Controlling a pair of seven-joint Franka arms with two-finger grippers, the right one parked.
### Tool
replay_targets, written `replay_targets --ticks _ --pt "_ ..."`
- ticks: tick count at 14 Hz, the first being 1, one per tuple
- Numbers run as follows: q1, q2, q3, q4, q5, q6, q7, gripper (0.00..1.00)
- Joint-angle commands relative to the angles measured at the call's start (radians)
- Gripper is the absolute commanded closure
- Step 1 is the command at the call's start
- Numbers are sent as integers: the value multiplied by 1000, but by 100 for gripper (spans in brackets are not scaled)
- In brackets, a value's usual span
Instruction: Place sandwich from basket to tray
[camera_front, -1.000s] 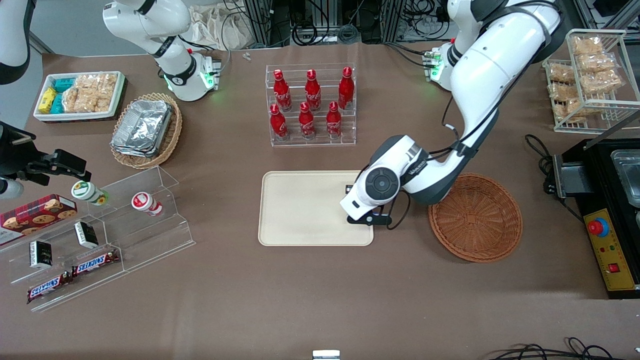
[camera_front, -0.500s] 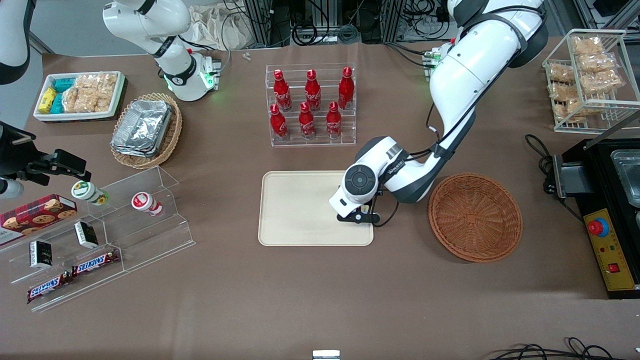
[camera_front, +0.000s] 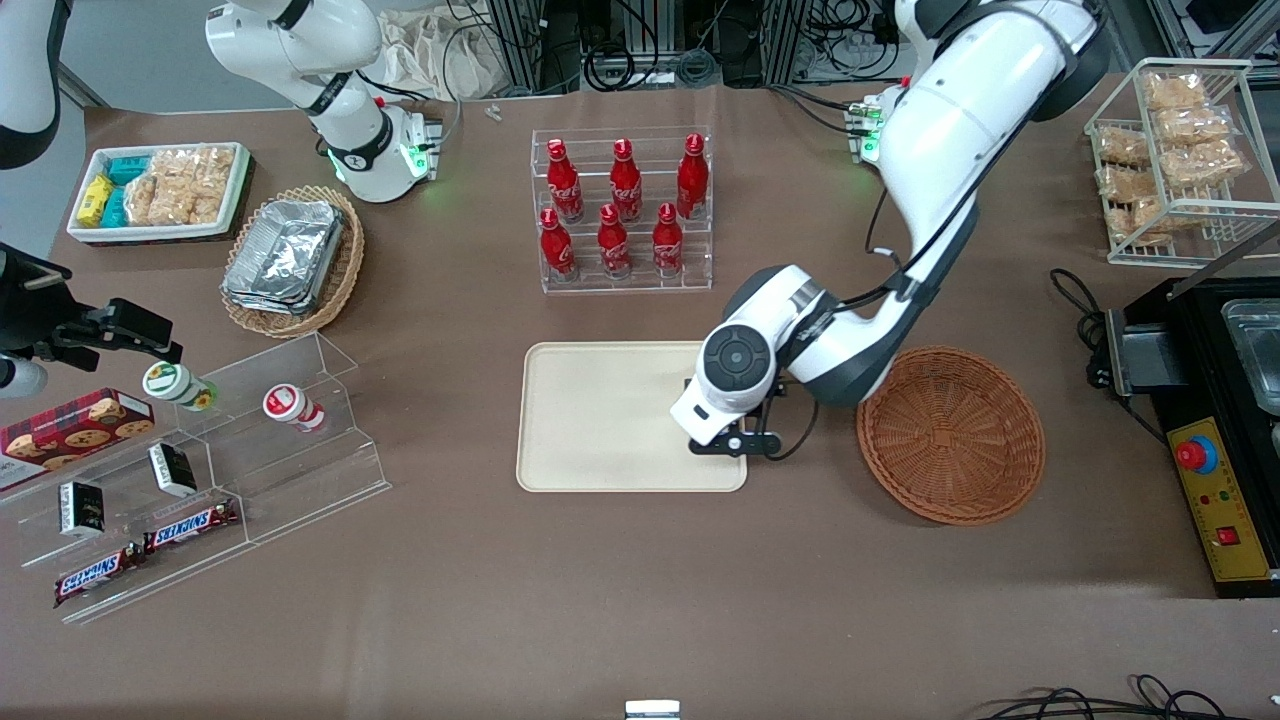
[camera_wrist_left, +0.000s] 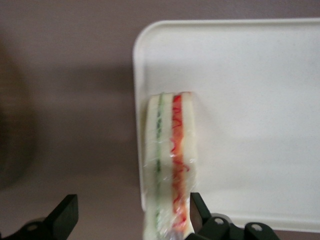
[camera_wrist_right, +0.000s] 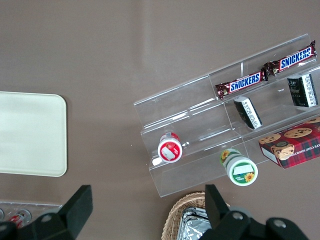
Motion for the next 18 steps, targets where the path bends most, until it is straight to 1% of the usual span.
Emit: replay_targets --ticks 1,4,5,7,9,12,15,17,18 --pt "88 -131 -7 -45 -2 -53 1 0" --pt "151 -274 -7 -111 -13 -54 -1 0" --pt "194 -329 -8 -149 -39 -51 1 0" --pt "246 -443 -8 -217 -73 -47 22 0" --pt "308 -517 -8 -246 -106 -51 26 0" --pt "387 -584 -5 -263 -163 -109 186 0" --pt "481 -630 -5 -263 -166 -174 332 0" --pt "552 -640 -5 -259 -166 -194 473 0" --pt "575 -640 -4 -253 -166 -203 513 0"
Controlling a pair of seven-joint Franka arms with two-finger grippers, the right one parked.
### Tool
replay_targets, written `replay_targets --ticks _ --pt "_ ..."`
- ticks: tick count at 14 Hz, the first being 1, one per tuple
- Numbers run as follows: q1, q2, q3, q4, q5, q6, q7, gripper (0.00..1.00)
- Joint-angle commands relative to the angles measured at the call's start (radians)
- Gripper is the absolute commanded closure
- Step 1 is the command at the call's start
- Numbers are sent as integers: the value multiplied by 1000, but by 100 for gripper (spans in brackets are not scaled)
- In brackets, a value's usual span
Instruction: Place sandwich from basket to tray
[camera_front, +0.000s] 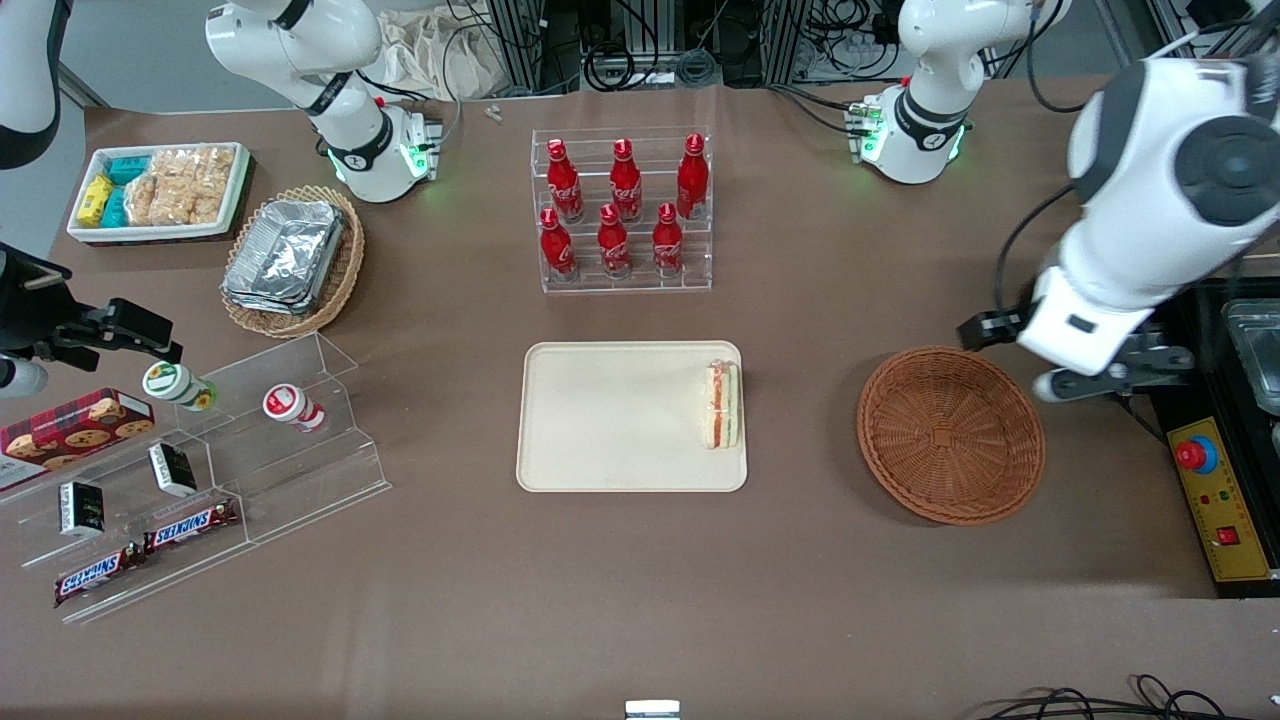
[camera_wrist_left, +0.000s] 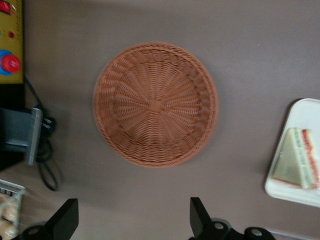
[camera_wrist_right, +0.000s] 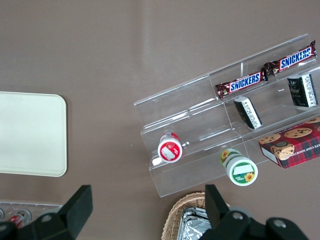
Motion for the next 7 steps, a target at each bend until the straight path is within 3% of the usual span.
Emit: replay_targets --ticks 1,7 --pt "65 -34 -7 -16 -21 -17 105 0" --pt "116 -24 -6 39 -47 -47 272 0"
